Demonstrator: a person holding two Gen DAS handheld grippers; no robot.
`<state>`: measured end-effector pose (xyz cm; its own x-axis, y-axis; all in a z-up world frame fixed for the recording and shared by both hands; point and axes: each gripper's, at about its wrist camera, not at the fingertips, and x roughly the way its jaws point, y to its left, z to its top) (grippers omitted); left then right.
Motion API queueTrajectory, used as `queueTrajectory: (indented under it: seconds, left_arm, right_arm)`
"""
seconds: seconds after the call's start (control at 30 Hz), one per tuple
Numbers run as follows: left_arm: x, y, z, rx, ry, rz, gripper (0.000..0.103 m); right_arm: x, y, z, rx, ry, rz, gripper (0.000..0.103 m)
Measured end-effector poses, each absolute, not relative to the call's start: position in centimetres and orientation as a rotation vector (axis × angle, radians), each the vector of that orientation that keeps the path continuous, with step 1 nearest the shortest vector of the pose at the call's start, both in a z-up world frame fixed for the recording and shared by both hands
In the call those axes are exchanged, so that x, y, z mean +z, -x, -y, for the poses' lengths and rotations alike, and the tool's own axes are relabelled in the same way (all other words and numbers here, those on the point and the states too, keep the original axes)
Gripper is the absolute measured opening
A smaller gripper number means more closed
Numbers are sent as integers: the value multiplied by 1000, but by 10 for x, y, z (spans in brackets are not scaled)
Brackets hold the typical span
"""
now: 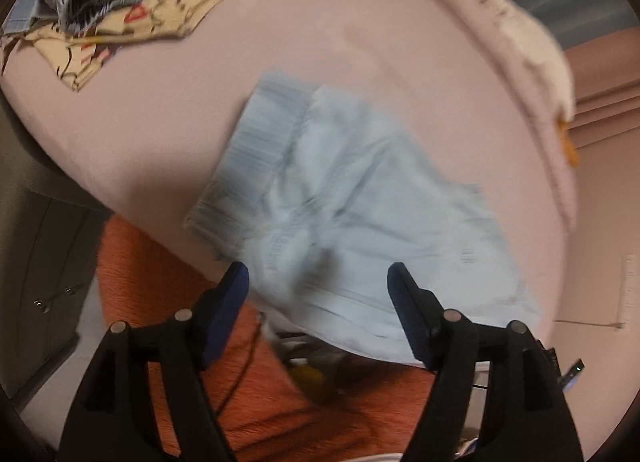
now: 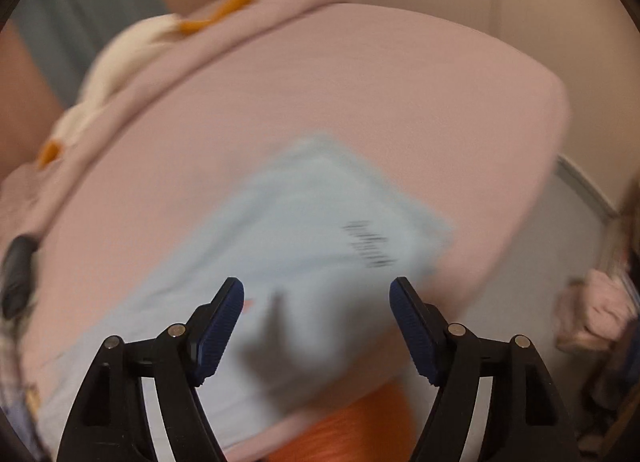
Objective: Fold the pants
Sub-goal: 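Move both grippers to the waistband edge and close on it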
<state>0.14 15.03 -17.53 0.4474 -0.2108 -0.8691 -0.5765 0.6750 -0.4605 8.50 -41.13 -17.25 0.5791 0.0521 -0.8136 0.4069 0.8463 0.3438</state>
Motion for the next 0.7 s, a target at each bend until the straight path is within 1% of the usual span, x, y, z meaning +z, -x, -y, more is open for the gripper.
queueTrajectory:
  seconds: [0.07, 0.13, 0.17, 0.27, 0.4, 0.47, 0.6, 0.63, 0.67, 0.7]
  left_arm:
    - [-159, 4, -151, 252, 806, -1064, 73]
    - [-143, 7, -153, 255, 770, -1001, 79]
    - [-139, 8, -155, 256, 761, -979, 80]
    - [-132, 9, -168, 262, 761, -930, 81]
    - [-141, -1, -183, 267, 773, -908, 81]
    - [-147, -13, -193, 259, 777, -921, 81]
    - [-159, -33, -206, 264, 762, -944, 81]
    - [-163, -37, -208, 278, 759, -954, 80]
    - [-167, -41, -212, 287, 759, -965, 79]
    - [-173, -44, -214, 292, 763, -979, 79]
  right_arm:
    - [-151, -90, 386, -138, -491, -918, 75]
    - [-128, -98, 353, -48, -414, -900, 75]
    - [-118, -101, 337, 1, -383, -890, 75]
    - [-92, -110, 282, 188, -312, -871, 75]
    - [-72, -125, 211, 473, -277, -913, 75]
    - [-66, -134, 176, 597, -282, -957, 75]
    - [-59, -143, 119, 760, -237, -984, 75]
    - [-63, -148, 112, 759, -225, -997, 74]
    - [-67, -154, 105, 756, -218, -1019, 69]
    - [-74, -164, 96, 753, -222, -1054, 62]
